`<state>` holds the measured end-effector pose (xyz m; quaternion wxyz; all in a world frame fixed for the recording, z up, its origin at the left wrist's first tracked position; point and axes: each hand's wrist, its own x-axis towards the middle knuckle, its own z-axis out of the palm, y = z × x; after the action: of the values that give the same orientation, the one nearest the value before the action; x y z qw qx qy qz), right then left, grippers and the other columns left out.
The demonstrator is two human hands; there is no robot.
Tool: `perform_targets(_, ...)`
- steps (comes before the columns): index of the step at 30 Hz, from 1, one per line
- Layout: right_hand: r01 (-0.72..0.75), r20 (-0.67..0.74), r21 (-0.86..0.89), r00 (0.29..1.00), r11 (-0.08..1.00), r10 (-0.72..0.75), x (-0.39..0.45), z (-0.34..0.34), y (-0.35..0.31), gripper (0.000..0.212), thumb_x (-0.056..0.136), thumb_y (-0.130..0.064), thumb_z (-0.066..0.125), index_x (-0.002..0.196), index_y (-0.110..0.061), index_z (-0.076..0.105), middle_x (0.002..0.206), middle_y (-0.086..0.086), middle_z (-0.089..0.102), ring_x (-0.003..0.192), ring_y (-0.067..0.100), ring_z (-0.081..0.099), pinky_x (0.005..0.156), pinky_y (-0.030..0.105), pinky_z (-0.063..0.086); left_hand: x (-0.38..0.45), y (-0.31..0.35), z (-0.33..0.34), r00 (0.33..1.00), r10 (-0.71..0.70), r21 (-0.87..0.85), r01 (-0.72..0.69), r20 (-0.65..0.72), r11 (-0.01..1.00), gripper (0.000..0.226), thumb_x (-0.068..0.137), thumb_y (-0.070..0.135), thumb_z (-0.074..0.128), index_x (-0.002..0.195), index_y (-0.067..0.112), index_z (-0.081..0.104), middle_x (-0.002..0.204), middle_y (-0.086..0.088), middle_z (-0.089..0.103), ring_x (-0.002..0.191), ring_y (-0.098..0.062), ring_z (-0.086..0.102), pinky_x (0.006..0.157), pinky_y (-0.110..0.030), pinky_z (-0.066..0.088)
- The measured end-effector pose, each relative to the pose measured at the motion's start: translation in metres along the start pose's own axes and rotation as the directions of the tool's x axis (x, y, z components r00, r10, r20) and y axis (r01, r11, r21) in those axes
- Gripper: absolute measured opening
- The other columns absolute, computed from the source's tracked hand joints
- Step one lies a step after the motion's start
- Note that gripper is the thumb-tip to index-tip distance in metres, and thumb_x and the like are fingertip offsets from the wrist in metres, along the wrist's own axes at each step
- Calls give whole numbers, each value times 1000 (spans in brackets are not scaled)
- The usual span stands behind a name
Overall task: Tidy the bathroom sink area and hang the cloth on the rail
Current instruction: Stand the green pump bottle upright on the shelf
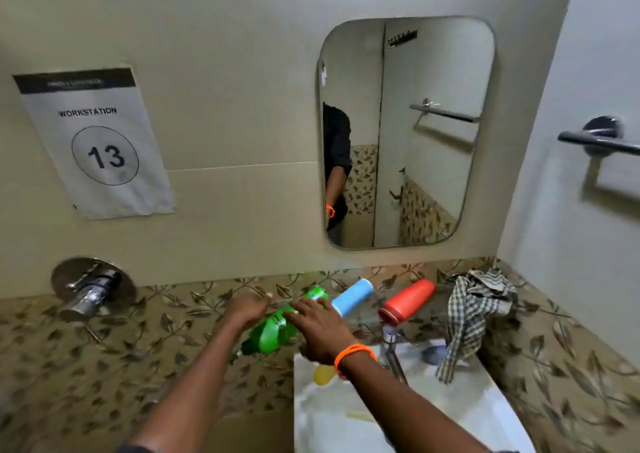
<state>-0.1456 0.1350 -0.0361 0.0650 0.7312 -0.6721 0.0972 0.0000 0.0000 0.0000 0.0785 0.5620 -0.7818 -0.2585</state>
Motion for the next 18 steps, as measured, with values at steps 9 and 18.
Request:
perform_targets(9,-28,-64,-135,998,990,19,40,38,-9,50,89,-10,55,137,-18,47,138,13,56,128,37,50,103,52,39,21,-52,-20,792,86,-596,378,604,709,70,107,56,25,112,0,67,77,-15,67,62,-27,63,66,-34,46)
perform_targets(18,-294,150,696,952,655,268,89,-39,55,45,66,-1,88,107,-6,71,97,6,71,90,18,62,78,30,53,27,-7,-1,901,355,-688,-92,251,720,46,96,-5,61,138,13,59,126,-9,70,101,-19,63,76,-29,53)
